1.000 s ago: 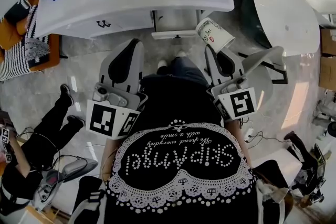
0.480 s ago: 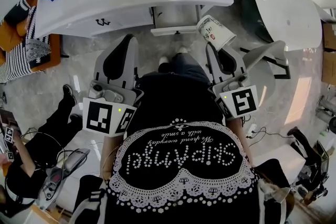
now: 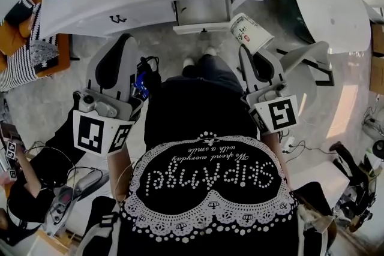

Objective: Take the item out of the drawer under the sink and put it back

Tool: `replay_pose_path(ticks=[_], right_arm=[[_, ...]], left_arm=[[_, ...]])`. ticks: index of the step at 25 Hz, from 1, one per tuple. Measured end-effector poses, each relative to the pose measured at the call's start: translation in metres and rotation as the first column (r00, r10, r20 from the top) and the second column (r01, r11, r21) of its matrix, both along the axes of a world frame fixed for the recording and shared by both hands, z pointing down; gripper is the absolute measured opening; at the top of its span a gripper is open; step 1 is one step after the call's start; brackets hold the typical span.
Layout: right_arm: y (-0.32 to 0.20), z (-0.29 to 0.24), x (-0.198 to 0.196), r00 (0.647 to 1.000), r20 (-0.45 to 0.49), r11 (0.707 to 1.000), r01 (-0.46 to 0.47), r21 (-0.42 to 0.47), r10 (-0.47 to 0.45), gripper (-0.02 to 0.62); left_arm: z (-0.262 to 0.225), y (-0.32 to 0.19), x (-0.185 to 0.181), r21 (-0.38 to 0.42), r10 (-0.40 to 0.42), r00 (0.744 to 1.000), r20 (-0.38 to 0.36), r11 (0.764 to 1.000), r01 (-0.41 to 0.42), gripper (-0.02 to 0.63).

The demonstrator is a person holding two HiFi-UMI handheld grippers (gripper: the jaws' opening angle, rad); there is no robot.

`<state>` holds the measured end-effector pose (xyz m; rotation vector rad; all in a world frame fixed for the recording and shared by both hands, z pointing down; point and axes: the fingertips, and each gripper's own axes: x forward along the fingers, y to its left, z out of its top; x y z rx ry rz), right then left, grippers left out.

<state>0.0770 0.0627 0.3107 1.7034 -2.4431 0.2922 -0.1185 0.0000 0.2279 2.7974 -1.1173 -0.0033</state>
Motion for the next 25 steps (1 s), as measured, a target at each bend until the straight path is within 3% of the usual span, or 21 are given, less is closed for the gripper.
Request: replay_pose_path(ticks=[7, 19, 25], right_arm=[[0.000, 0.000, 0.001, 1.000, -0.008, 1.000, -0.010, -0.008, 0.009, 0.025], [-0.014, 0.000, -0.017, 0.999, -0.023, 0.999, 0.042, -0.010, -0.042, 0.025], [-0.018, -0.002, -0.026, 0.997, -0.026, 0.997, 0.072, -0.004, -0.072, 0.025]], left_arm=[[0.005, 0.001, -0.003, -0.025, -0.003, 1.000, 0.012, 1.000, 0.003, 0.003], [0.010, -0.001, -0.038, -0.031, -0.095, 0.995, 0.010, 0.995, 0.095, 0.003], [0.018, -0.001, -0.019, -0.086, -0.118, 0.993, -0.022, 0.990, 0.115, 0.003]])
